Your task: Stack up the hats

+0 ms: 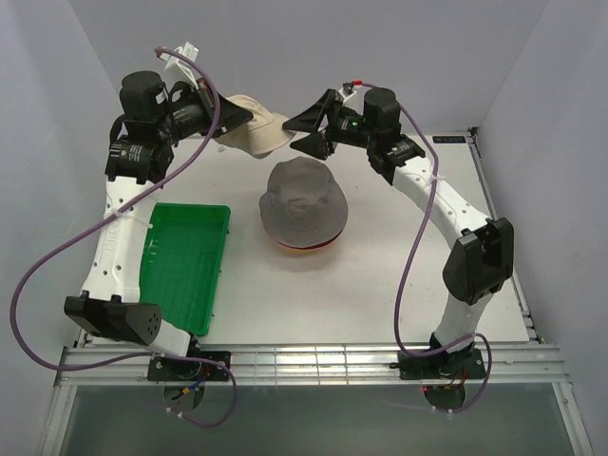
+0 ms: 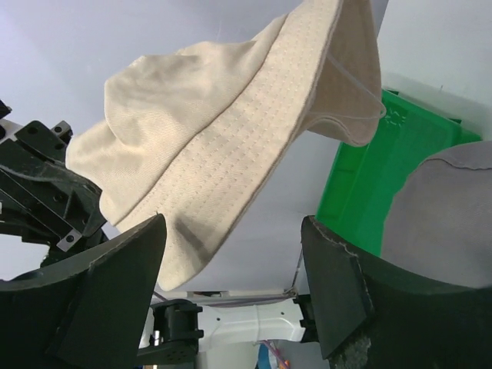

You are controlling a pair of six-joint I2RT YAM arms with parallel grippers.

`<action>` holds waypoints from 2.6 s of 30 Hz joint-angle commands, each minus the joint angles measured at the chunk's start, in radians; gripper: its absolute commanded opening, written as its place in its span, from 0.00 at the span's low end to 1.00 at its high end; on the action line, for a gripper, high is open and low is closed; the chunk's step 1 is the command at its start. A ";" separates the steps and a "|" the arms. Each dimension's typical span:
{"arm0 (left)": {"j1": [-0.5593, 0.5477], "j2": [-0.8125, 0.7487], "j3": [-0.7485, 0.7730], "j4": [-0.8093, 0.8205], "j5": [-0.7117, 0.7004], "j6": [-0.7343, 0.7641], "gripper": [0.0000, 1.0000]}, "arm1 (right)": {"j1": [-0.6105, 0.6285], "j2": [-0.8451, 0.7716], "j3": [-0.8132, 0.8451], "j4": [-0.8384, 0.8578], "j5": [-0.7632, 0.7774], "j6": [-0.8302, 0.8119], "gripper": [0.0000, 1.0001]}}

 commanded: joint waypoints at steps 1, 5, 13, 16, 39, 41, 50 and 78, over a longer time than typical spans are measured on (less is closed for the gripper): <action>-0.001 -0.058 -0.013 0.039 0.046 0.020 0.00 | 0.015 0.017 0.058 0.094 0.032 0.080 0.74; 0.001 -0.070 -0.021 0.012 0.056 0.041 0.00 | 0.017 0.041 0.091 0.073 0.026 0.051 0.47; -0.001 -0.093 -0.023 -0.057 0.036 0.078 0.00 | 0.017 0.107 0.211 -0.102 -0.022 -0.122 0.09; -0.001 -0.082 0.023 -0.130 -0.009 0.109 0.00 | 0.018 0.144 0.268 -0.172 -0.095 -0.202 0.08; -0.001 -0.071 0.065 -0.338 -0.253 0.178 0.00 | 0.027 0.147 0.430 -0.597 -0.080 -0.650 0.08; 0.001 -0.074 0.062 -0.339 -0.257 0.182 0.02 | 0.029 0.144 0.430 -0.613 -0.067 -0.694 0.08; 0.001 -0.056 0.013 -0.277 -0.201 0.161 0.30 | 0.032 0.141 0.459 -0.618 0.021 -0.751 0.08; 0.123 -0.206 -0.226 -0.182 -0.397 -0.227 0.95 | 0.017 0.140 0.429 -0.327 0.030 -0.612 0.08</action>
